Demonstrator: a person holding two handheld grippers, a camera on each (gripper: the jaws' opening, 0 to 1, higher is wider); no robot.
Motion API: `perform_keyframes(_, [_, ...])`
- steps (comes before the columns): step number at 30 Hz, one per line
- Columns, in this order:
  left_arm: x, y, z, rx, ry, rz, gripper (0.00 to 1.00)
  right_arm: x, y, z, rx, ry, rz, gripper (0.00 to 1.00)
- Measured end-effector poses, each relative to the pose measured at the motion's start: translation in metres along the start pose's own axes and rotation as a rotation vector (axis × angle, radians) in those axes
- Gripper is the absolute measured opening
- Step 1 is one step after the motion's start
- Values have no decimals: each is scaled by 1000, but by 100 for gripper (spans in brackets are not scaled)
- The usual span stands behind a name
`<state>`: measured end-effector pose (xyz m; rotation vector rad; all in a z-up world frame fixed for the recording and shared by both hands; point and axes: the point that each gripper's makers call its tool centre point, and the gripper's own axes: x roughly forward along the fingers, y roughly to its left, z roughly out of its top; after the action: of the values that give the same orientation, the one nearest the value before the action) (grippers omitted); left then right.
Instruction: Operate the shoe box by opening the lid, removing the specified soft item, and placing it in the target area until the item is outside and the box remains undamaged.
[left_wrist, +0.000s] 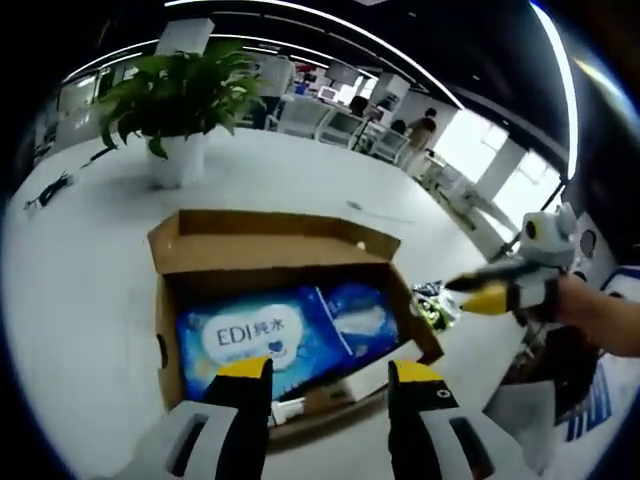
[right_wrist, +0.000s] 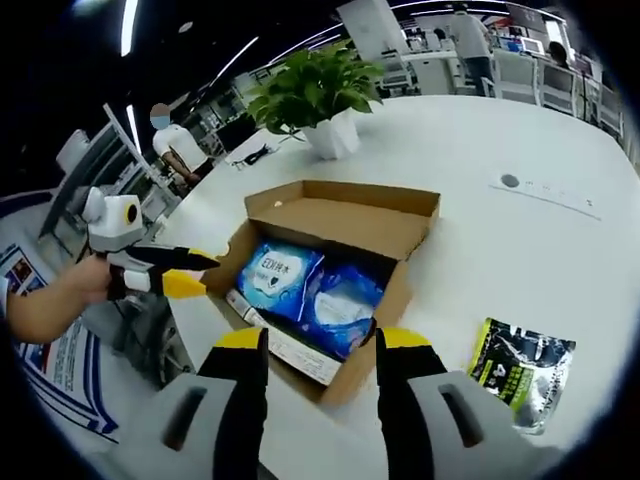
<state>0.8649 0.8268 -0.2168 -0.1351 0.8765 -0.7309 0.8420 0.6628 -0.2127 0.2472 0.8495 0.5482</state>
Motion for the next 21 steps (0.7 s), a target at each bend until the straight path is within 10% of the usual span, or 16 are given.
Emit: perform_keyframes(21, [-7,23,-2,-22,-5,-1,47,59,22,-2,4,47,32,38])
